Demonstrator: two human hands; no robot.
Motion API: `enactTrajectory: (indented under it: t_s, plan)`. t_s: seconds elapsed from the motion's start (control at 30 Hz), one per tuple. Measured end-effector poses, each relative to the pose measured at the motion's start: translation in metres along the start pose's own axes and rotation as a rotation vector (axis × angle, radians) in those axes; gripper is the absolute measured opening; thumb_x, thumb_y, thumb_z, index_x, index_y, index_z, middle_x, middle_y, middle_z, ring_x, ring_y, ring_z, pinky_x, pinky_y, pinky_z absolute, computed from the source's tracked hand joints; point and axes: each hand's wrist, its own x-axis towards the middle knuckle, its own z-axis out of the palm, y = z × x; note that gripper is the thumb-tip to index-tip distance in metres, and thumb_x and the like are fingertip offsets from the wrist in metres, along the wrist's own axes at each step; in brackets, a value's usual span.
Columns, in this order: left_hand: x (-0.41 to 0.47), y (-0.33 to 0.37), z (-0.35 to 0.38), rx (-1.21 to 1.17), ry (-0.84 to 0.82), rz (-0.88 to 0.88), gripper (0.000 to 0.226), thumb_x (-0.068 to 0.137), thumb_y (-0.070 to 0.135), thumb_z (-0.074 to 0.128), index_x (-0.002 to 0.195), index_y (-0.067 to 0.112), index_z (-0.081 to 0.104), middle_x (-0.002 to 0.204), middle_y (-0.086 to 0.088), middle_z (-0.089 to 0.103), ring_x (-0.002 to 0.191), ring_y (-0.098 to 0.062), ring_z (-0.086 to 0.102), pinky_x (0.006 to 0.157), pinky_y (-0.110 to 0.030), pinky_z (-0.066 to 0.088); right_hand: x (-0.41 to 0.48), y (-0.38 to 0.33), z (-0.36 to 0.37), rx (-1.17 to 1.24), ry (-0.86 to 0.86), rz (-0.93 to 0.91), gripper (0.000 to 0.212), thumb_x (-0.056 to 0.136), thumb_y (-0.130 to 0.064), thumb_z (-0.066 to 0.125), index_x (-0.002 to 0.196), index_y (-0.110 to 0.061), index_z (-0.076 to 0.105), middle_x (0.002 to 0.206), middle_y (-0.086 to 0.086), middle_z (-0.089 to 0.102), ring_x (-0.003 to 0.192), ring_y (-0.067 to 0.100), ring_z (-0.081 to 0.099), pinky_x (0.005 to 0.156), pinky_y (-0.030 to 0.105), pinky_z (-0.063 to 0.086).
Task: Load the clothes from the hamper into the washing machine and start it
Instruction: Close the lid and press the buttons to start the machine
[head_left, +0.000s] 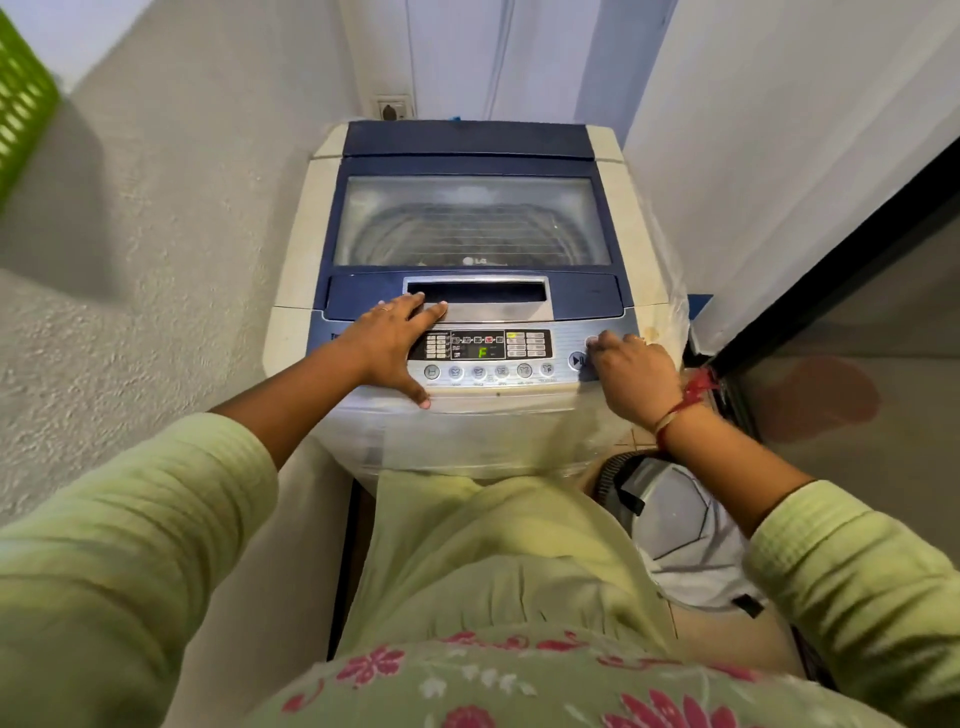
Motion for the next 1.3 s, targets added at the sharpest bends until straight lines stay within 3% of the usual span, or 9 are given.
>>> enactTrajectory:
  t_s: [0.13,0.27,0.43,0.57,0.83,1.07,1.2,1.3]
  plan:
    - [-0.007,-0.006,0.002,0.006,-0.047,0.003,0.130,0.057,0.056,0.081,0.151,0.027,-0.004,0.160,-0.008,-0.006,0.148,-0.029,0.001,0.118,-0.045,0.016,-0.002,0.018,0.000,0.275,-0.149,-0.026,0.066,0.083,0.002,0.040,0.146,-0.016,0.028,0.139,0.011,0.036,0.120,0.036,0.045,0.101,0.044,0.042]
    - [-0.003,-0.011,-0.009,-0.029,-0.130,0.006,0.128,0.061,0.042,0.085,0.151,0.028,-0.005,0.160,-0.007,-0.006,0.147,-0.031,0.003,0.117,-0.046,0.018,-0.003,0.016,0.008,0.379,-0.195,0.028,0.069,0.084,0.000,0.041,0.148,-0.018,0.021,0.145,0.011,0.031,0.128,0.037,0.037,0.109,0.045,0.034]
    - [0.000,-0.013,-0.008,-0.046,-0.122,-0.008,0.127,0.060,0.036,0.087,0.151,0.029,-0.001,0.160,-0.007,-0.003,0.147,-0.031,0.006,0.115,-0.046,0.022,-0.003,0.004,0.011,0.432,-0.025,0.069,0.055,0.089,-0.009,0.043,0.142,-0.017,0.033,0.138,0.012,0.041,0.123,0.037,0.043,0.102,0.047,0.038]
    - [0.003,-0.017,-0.004,-0.088,-0.103,-0.017,0.128,0.056,0.035,0.089,0.151,0.031,0.002,0.160,-0.006,0.002,0.146,-0.031,0.009,0.115,-0.047,0.024,0.006,-0.012,0.009,0.487,0.113,-0.093,0.055,0.088,-0.008,0.045,0.142,-0.012,0.034,0.133,0.013,0.045,0.116,0.037,0.047,0.096,0.048,0.043]
    - [0.008,-0.001,-0.013,-0.065,-0.074,-0.091,0.124,0.044,0.027,0.093,0.145,0.021,0.021,0.144,-0.009,0.030,0.134,-0.030,0.030,0.105,-0.046,0.038,0.006,-0.074,0.006,0.266,0.203,-0.463,0.061,0.082,-0.002,0.044,0.142,-0.014,0.036,0.113,0.010,0.052,0.099,0.030,0.053,0.084,0.044,0.045]
    - [0.009,0.001,-0.010,-0.080,-0.067,-0.113,0.122,0.048,0.025,0.092,0.145,0.019,0.020,0.146,-0.010,0.028,0.136,-0.031,0.027,0.108,-0.047,0.037,0.009,-0.089,0.015,0.064,0.278,-0.512,0.067,0.074,-0.005,0.030,0.139,-0.013,0.039,0.102,0.007,0.056,0.083,0.025,0.057,0.076,0.037,0.049]
    - [0.009,0.002,-0.009,-0.089,-0.068,-0.116,0.120,0.050,0.025,0.092,0.145,0.018,0.020,0.147,-0.011,0.027,0.137,-0.032,0.026,0.109,-0.046,0.035,0.010,-0.095,0.011,0.044,0.252,-0.476,0.064,0.078,-0.010,0.026,0.140,-0.013,0.037,0.108,0.009,0.056,0.092,0.028,0.056,0.088,0.043,0.046]
    - [0.009,0.002,-0.009,-0.092,-0.067,-0.114,0.120,0.050,0.025,0.092,0.145,0.018,0.019,0.147,-0.011,0.026,0.138,-0.032,0.026,0.109,-0.047,0.035,0.007,-0.100,0.003,0.054,0.175,-0.445,0.065,0.080,-0.012,0.018,0.143,-0.014,0.030,0.117,0.010,0.051,0.104,0.031,0.053,0.102,0.052,0.034]
